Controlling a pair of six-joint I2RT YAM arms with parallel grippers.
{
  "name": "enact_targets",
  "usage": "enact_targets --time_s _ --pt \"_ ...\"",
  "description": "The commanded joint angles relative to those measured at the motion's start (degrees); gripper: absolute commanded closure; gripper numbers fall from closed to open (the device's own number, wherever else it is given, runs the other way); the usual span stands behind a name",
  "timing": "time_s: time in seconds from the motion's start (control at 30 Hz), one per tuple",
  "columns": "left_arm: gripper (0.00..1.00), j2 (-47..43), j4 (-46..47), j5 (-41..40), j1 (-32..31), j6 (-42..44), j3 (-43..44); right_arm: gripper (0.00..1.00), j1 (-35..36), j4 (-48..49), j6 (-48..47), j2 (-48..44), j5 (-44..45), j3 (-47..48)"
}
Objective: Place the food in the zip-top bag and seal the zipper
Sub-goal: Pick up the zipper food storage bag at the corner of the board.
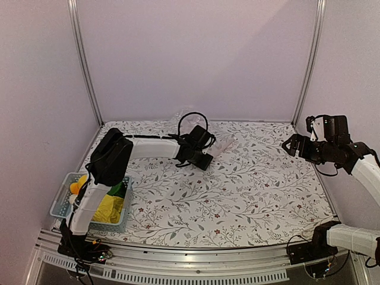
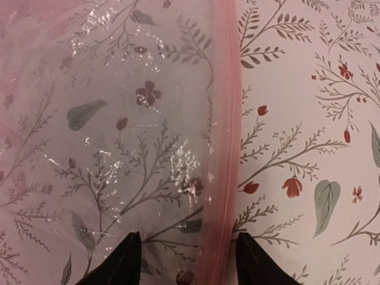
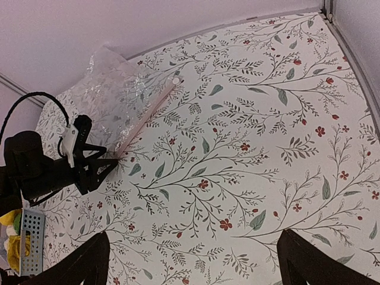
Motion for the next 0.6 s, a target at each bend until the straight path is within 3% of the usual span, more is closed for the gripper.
enact_targets --time_s 0.0,0.3,0.57 --pt "0.47 2.23 -3.81 -0.18 -0.74 0.00 1.18 0.01 0.59 -1.23 -0.41 0.06 -0.49 -0.83" --pt "0.81 1.81 -5.75 0.43 -0.74 -1.84 -0.80 0.01 0.68 -1.18 -0.18 -0.37 -0.22 -0.83" --pt "0.97 -6.19 -2.49 4.26 -0.74 -7.21 -8.60 0.01 0.87 -1.15 1.78 -0.15 0.33 -0.89"
